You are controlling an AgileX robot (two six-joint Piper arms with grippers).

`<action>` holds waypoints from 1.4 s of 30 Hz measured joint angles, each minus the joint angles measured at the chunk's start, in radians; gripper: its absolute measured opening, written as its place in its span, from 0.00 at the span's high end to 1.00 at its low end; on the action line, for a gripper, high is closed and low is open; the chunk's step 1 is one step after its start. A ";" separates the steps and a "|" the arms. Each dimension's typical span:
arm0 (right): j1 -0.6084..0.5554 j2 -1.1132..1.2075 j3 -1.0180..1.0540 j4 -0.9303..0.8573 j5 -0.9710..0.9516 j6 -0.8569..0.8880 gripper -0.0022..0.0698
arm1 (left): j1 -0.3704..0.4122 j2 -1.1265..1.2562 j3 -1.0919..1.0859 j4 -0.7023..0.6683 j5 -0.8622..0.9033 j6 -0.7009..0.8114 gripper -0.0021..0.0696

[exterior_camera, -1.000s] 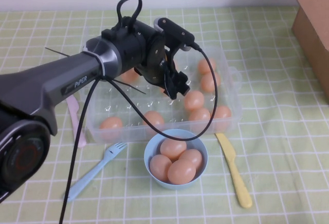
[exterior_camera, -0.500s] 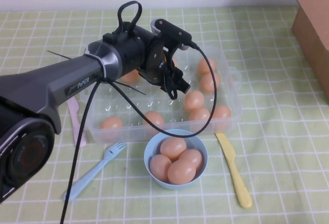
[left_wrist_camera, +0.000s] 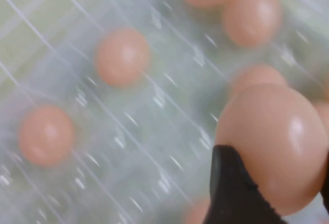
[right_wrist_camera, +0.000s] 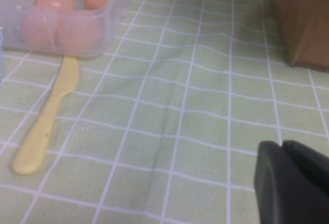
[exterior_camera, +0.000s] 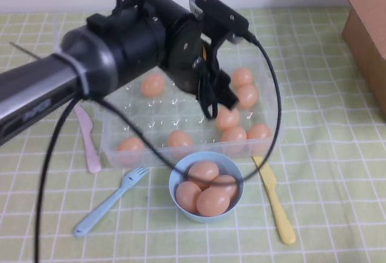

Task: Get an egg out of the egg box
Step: Place the egg in the bowl

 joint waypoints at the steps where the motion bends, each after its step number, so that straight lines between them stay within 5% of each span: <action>1: 0.000 0.000 0.000 0.000 0.000 0.000 1.00 | -0.016 -0.029 0.035 -0.016 0.016 0.000 0.55; 11: 0.000 0.000 0.000 0.000 0.000 0.000 1.00 | -0.111 -0.268 0.491 -0.302 -0.088 0.125 0.55; 18: 0.000 0.000 0.000 0.000 0.000 0.000 1.00 | -0.111 -0.270 0.568 -0.310 -0.226 0.134 0.55; 26: 0.000 0.000 0.000 0.000 0.000 0.000 1.00 | -0.111 -0.250 0.569 -0.312 -0.314 0.123 0.35; 35: 0.000 0.000 0.000 0.000 0.000 0.000 1.00 | -0.111 -0.261 0.577 -0.312 -0.313 0.123 0.33; 39: 0.000 0.000 0.000 0.000 0.000 0.000 1.00 | -0.111 -0.351 0.646 -0.314 -0.402 0.123 0.39; 42: 0.000 0.000 0.000 0.000 0.000 0.000 1.00 | -0.111 -0.462 0.749 -0.341 -0.573 0.123 0.59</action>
